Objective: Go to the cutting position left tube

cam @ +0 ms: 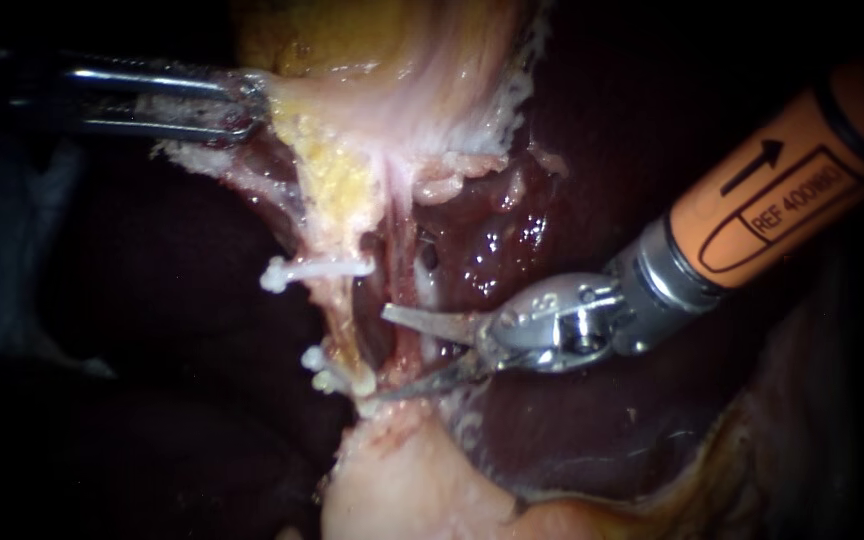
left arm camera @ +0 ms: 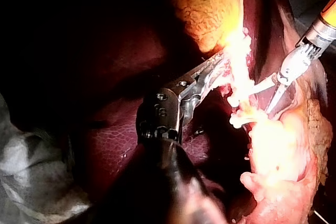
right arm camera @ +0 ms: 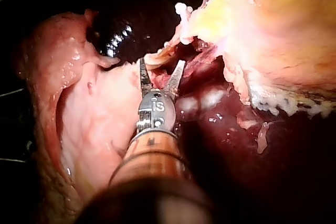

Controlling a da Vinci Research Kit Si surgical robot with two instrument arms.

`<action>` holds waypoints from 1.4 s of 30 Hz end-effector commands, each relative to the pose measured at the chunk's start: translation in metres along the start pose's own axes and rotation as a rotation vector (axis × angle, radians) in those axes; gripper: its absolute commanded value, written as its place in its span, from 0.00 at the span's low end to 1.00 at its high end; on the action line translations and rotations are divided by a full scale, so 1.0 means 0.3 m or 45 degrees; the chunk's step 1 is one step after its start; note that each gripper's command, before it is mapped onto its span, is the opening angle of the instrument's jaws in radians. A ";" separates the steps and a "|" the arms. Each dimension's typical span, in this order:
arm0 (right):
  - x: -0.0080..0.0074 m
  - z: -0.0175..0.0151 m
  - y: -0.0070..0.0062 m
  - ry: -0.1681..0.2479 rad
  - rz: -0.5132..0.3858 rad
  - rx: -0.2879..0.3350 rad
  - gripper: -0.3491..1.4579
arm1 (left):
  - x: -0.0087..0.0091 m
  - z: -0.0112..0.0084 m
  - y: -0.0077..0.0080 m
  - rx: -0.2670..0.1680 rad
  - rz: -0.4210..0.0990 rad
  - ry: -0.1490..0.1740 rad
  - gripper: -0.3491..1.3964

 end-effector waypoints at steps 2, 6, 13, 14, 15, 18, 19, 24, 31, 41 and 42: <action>0.0006 0.001 0.0011 0.013 0.010 0.014 0.99 | -0.0001 0.0002 -0.0001 0.000 0.000 0.000 0.00; 0.0030 0.005 0.0026 0.065 0.041 0.059 0.99 | -0.0002 0.0002 -0.0001 0.000 0.000 0.000 0.00; 0.0076 0.011 0.0031 0.147 0.088 0.153 0.99 | -0.0002 0.0003 -0.0001 0.000 0.000 0.000 0.00; 0.0082 0.011 0.0031 0.154 0.090 0.159 0.99 | -0.0002 0.0004 -0.0001 0.001 0.000 0.000 0.00; 0.0088 0.012 0.0032 0.161 0.100 0.164 0.99 | -0.0002 0.0004 -0.0001 0.001 0.000 0.000 0.00; 0.0110 0.015 0.0035 0.203 0.110 0.184 0.99 | -0.0002 0.0006 -0.0001 0.001 0.000 0.000 0.00; 0.0119 0.016 0.0034 0.214 0.121 0.186 0.99 | -0.0002 0.0007 -0.0001 0.001 0.000 0.000 0.00; 0.0155 0.020 0.0030 0.244 0.124 0.185 0.99 | -0.0001 0.0007 -0.0001 0.001 0.000 0.000 0.00; 0.0190 0.024 0.0040 0.272 0.129 0.175 0.99 | -0.0001 0.0009 -0.0001 0.001 0.000 0.001 0.00; 0.0218 0.025 0.0006 0.286 0.134 0.184 0.99 | 0.0000 0.0011 -0.0001 0.002 0.000 0.001 0.00; 0.0224 0.025 -0.0003 0.291 0.133 0.183 0.99 | 0.0000 0.0011 -0.0001 0.002 0.000 0.001 0.00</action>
